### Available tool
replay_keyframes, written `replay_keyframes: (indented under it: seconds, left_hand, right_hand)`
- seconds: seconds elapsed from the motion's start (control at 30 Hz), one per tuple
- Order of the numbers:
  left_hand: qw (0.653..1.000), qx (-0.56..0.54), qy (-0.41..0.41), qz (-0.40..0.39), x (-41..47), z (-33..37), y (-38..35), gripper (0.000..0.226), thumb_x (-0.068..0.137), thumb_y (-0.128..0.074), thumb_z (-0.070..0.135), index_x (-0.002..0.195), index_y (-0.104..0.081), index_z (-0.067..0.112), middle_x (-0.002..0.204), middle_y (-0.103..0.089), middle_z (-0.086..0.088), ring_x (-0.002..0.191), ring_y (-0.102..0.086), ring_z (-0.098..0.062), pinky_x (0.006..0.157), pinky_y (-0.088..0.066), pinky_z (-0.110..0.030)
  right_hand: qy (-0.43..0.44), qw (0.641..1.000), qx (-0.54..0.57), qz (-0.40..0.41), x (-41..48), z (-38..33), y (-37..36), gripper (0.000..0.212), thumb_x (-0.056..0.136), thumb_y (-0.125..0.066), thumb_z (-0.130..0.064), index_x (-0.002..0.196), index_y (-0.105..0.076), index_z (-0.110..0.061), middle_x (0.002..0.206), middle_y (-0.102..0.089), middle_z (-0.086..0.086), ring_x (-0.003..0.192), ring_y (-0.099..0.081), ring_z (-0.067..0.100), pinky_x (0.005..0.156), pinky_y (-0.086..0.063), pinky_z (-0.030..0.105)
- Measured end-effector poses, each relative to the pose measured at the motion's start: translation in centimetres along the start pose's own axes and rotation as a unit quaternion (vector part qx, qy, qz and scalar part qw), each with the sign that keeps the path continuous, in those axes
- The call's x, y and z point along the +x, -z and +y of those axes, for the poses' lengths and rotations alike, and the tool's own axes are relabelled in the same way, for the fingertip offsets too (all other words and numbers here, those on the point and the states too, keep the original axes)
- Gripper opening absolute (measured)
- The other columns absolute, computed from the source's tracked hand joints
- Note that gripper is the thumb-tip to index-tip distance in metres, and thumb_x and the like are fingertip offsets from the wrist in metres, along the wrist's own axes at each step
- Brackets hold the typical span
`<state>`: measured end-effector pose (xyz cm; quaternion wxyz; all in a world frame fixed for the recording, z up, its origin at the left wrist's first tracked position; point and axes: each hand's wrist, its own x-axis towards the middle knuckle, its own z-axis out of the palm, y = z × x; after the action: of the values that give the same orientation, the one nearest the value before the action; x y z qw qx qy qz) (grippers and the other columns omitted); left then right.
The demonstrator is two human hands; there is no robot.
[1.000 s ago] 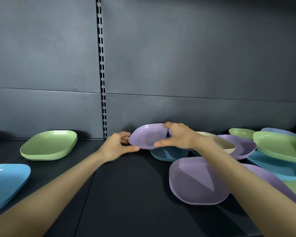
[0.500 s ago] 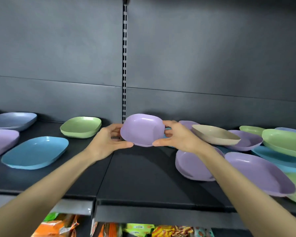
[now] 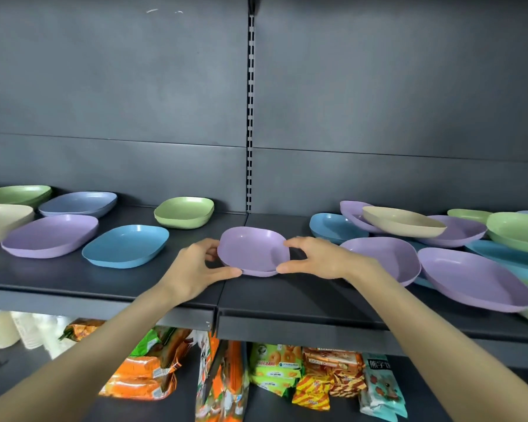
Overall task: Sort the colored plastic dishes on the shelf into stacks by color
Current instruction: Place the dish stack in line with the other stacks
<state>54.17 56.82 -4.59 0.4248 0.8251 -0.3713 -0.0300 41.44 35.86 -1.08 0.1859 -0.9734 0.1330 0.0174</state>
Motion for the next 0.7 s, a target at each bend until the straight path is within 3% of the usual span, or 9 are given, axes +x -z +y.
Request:
replay_keyframes:
  seconds: [0.17, 0.3, 0.5, 0.7]
  left_hand:
    - [0.999, 0.022, -0.01, -0.034, -0.8, -0.4, 0.6, 0.05, 0.075, -0.077, 0.03, 0.12, -0.06, 0.015, 0.099, -0.064, 0.009, 0.088, -0.058, -0.003, 0.082, -0.044, -0.017]
    - [0.998, 0.037, -0.041, -0.041, -1.0, -0.6, 1.1, 0.045, 0.08, -0.074, 0.03, 0.121, -0.062, 0.017, 0.115, -0.065, 0.002, 0.101, -0.057, -0.01, 0.087, -0.042, -0.022]
    - [0.993, 0.063, -0.092, 0.024, -1.1, 0.1, 0.3, 0.049, 0.081, -0.072, 0.032, 0.124, -0.059, 0.013, 0.126, -0.055, -0.002, 0.12, -0.048, -0.019, 0.095, -0.034, -0.022]
    - [0.985, 0.028, -0.169, -0.002, -1.2, 4.5, -4.0, 0.048, 0.082, -0.071, 0.033, 0.125, -0.058, 0.015, 0.128, -0.054, 0.003, 0.121, -0.046, -0.015, 0.097, -0.035, -0.023]
  right_hand:
    - [-0.019, 1.0, -0.017, 0.005, -0.8, -1.0, -0.4, 0.068, 0.088, -0.053, -0.057, 0.144, -0.036, -0.022, 0.149, -0.038, 0.002, 0.136, -0.033, 0.026, 0.109, -0.028, 0.035]
    - [-0.024, 0.999, -0.018, 0.023, -1.6, -1.5, -0.7, 0.059, 0.09, -0.053, -0.053, 0.139, -0.044, -0.021, 0.141, -0.048, -0.001, 0.129, -0.044, 0.024, 0.107, -0.035, 0.037]
    - [-0.063, 0.988, 0.02, 0.138, -5.1, -0.8, -0.4, 0.052, 0.091, -0.059, -0.038, 0.137, -0.047, -0.017, 0.131, -0.055, 0.002, 0.101, -0.048, 0.011, 0.087, -0.035, 0.02]
    - [-0.12, 0.969, -0.011, 0.216, -9.5, 2.4, 1.4, 0.048, 0.088, -0.064, -0.033, 0.132, -0.053, -0.015, 0.129, -0.057, 0.002, 0.123, -0.05, 0.021, 0.098, -0.032, 0.022]
